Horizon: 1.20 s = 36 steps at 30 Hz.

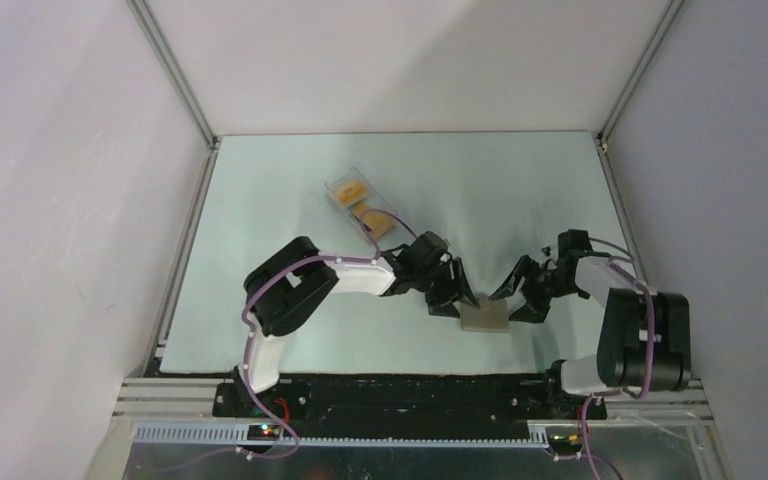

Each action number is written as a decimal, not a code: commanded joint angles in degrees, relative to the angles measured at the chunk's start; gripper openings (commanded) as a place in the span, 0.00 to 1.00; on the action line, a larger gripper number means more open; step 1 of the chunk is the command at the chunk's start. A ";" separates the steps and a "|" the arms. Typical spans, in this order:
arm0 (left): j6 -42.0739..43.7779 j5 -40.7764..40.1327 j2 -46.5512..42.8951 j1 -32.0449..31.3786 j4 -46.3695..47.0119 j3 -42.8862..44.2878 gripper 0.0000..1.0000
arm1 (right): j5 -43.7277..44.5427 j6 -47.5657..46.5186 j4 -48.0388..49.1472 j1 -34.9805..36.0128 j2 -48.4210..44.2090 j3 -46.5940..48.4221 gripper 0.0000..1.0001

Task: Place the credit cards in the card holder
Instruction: Open the card holder at the center of the board.

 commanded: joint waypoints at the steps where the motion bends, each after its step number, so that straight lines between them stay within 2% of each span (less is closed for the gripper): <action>1: -0.78 1.07 4.30 -0.20 1.87 4.18 0.60 | -10.20 -0.19 3.78 2.31 5.57 -0.71 0.67; 3: -0.31 0.77 5.24 -0.22 1.91 4.86 0.48 | -11.66 0.31 4.75 3.62 5.89 -0.71 0.66; 4: 0.59 0.41 5.16 -0.21 1.91 4.91 0.37 | -12.21 0.47 5.13 4.45 5.37 -0.67 0.66; 5: 1.08 0.22 4.52 -0.21 1.91 4.87 0.31 | -12.41 0.75 5.21 4.85 4.93 -0.65 0.66; 6: 2.21 -0.23 4.01 -0.19 1.91 4.65 0.19 | -12.66 0.95 5.16 5.28 3.76 -0.63 0.66; 7: 2.81 -0.59 2.50 -0.11 1.87 4.13 0.14 | -12.64 1.22 5.05 5.40 3.03 -0.63 0.66; 8: 4.07 -1.78 1.55 0.06 1.85 3.78 0.04 | -12.36 1.23 4.42 5.51 1.27 -0.47 0.66; 9: 4.71 -2.41 -0.86 0.15 1.79 2.92 0.02 | -11.92 1.13 3.97 5.47 0.20 -0.37 0.67; 13: 8.19 -7.02 -9.50 1.72 0.01 -0.48 0.00 | -8.75 -0.86 -0.29 4.96 -6.65 2.13 0.70; 16: 10.36 -11.85 -16.69 3.73 -5.18 -2.87 0.00 | -8.52 -3.58 -3.10 5.00 -12.75 5.20 0.84; 19: 11.60 -14.51 -26.23 5.86 -7.43 -7.02 0.00 | -11.54 -4.53 -3.26 5.70 -15.93 7.05 0.93; 24: 12.69 -13.66 -39.48 10.02 -7.79 -12.13 0.00 | -20.13 -2.87 -0.49 9.15 -16.44 7.69 0.97; 28: 13.21 -13.26 -47.05 11.28 -7.76 -14.33 0.00 | -26.42 3.90 7.44 15.48 -16.27 7.64 0.97; 30: 13.35 -13.22 -49.62 11.46 -7.76 -14.72 0.00 | -29.13 9.15 13.63 18.17 -16.25 7.39 0.96; 32: 13.30 -13.39 -51.78 11.48 -7.76 -14.91 0.00 | -31.06 14.81 24.21 19.96 -15.76 6.90 0.95; 36: 12.30 -13.17 -55.35 11.43 -7.40 -15.26 0.00 | -31.41 22.60 34.62 22.92 -13.71 6.54 0.93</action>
